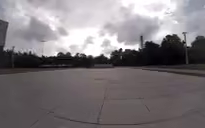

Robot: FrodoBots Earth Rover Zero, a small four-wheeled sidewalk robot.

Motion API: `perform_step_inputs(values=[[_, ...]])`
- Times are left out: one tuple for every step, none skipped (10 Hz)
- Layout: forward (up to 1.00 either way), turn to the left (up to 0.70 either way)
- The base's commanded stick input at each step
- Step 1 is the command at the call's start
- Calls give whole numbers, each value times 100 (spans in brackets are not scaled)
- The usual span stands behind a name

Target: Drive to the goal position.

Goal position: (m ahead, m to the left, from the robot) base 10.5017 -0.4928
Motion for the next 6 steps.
perform_step_inputs(values=[[70, 0], [70, -13], [70, -35], [70, -35], [70, -35], [70, -35]])
